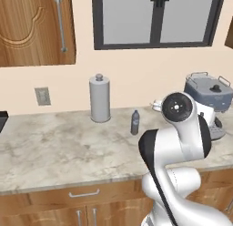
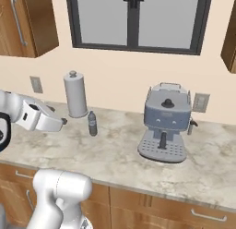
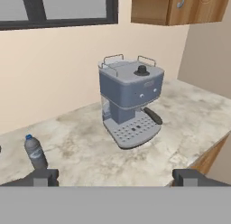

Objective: Move the drinks to the dining counter.

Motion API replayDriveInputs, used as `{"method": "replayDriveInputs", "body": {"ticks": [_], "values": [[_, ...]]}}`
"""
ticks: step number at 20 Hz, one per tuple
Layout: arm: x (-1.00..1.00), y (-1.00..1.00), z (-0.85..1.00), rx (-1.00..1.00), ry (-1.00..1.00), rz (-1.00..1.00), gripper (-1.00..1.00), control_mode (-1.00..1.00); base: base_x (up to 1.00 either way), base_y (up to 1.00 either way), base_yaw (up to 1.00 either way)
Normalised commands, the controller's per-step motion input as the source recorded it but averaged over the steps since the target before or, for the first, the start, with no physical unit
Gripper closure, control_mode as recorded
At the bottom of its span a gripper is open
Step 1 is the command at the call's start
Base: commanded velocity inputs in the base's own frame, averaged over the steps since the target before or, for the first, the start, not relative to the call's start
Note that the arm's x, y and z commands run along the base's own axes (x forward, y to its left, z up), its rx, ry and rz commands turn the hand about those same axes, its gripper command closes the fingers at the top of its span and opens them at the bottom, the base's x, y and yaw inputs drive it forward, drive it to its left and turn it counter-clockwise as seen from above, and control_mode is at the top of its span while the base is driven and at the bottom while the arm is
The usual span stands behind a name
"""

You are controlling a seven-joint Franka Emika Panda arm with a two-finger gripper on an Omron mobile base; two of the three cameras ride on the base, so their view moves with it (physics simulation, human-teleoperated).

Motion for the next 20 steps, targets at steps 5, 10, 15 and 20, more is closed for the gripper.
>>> {"method": "replayDriveInputs", "body": {"ticks": [5,10,15,20], "values": [[0.00,0.00,0.00,0.00,0.00,0.00,-1.00,1.00,0.58,0.03,-0.01],[0.00,0.00,0.00,0.00,0.00,0.00,-1.00,1.00,0.80,0.22,-0.14],[0.00,0.00,0.00,0.00,0.00,0.00,-1.00,1.00,0.51,0.15,-0.16],[0.09,0.04,0.05,0.00,0.12,0.09,-1.00,-1.00,0.00,0.00,0.00]]}}
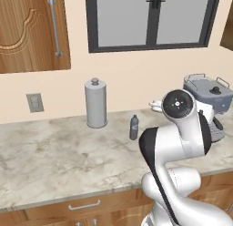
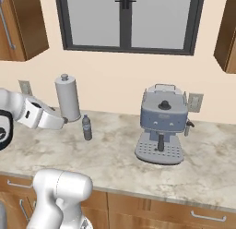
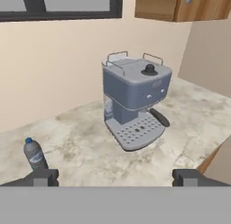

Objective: Move the drinks to the dining counter.

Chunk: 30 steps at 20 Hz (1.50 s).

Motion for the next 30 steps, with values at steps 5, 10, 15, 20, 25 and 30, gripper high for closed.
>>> {"method": "replayDriveInputs", "body": {"ticks": [5,10,15,20,25,30], "values": [[0.21,0.29,0.05,0.07,0.33,0.28,-1.00,-1.00,0.00,0.00,0.00],[0.00,0.28,-0.14,0.06,0.26,0.37,-1.00,-1.00,0.00,0.00,0.00],[0.00,0.00,-0.21,0.00,0.05,0.17,-1.00,-1.00,0.00,0.00,0.00],[0.00,0.00,-0.55,0.00,0.11,0.12,-1.00,-1.00,0.00,0.00,0.00],[0.01,0.00,-0.51,0.00,0.07,0.14,-1.00,-1.00,0.00,0.00,0.00],[0.25,0.00,-0.30,0.01,0.11,0.12,-1.00,-1.00,0.00,0.00,0.00]]}}
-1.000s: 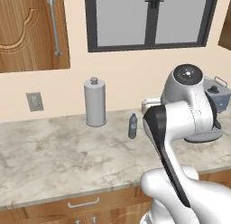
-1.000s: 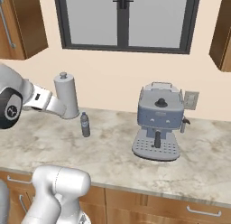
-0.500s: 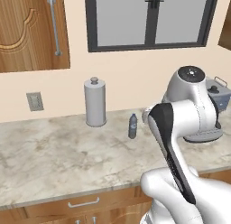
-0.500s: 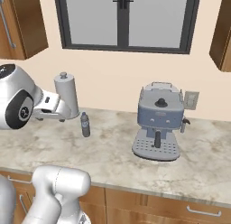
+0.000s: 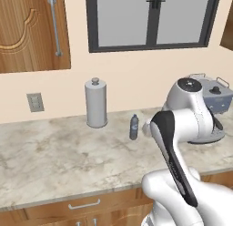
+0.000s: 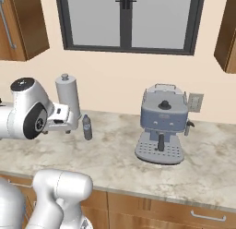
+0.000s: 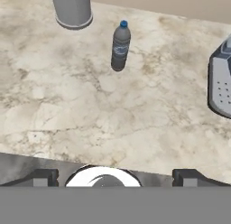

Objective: Move the drinks to the dining counter.

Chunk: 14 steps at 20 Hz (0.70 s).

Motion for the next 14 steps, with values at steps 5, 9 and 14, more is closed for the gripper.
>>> {"method": "replayDriveInputs", "body": {"ticks": [5,9,14], "values": [[0.42,0.00,-0.17,0.00,0.03,0.06,-1.00,-1.00,0.00,0.00,0.00],[0.55,0.00,-0.06,0.00,0.02,0.01,-1.00,-1.00,0.00,0.00,0.00],[0.59,0.00,-0.13,0.00,0.00,0.00,-1.00,-1.00,0.00,0.00,0.00]]}}
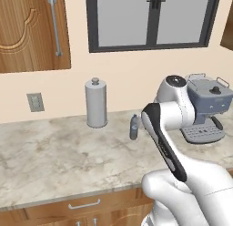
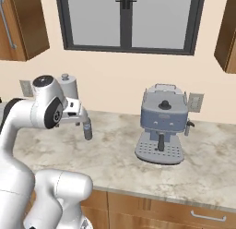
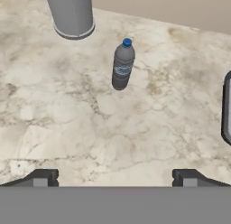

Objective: Move the drinks to the dining counter.

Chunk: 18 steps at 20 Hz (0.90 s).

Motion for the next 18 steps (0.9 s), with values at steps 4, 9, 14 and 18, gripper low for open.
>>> {"method": "replayDriveInputs", "body": {"ticks": [4,9,14,18], "values": [[0.49,0.00,-0.19,0.00,0.00,0.00,-1.00,-1.00,0.00,0.00,0.00],[0.36,0.00,-0.25,0.01,0.00,0.00,-1.00,-1.00,0.00,0.00,0.00],[0.07,0.00,-0.28,0.02,0.00,0.00,-1.00,-1.00,0.00,0.00,0.00],[0.06,0.00,-0.26,0.01,0.00,0.00,-1.00,-1.00,0.00,0.00,0.00]]}}
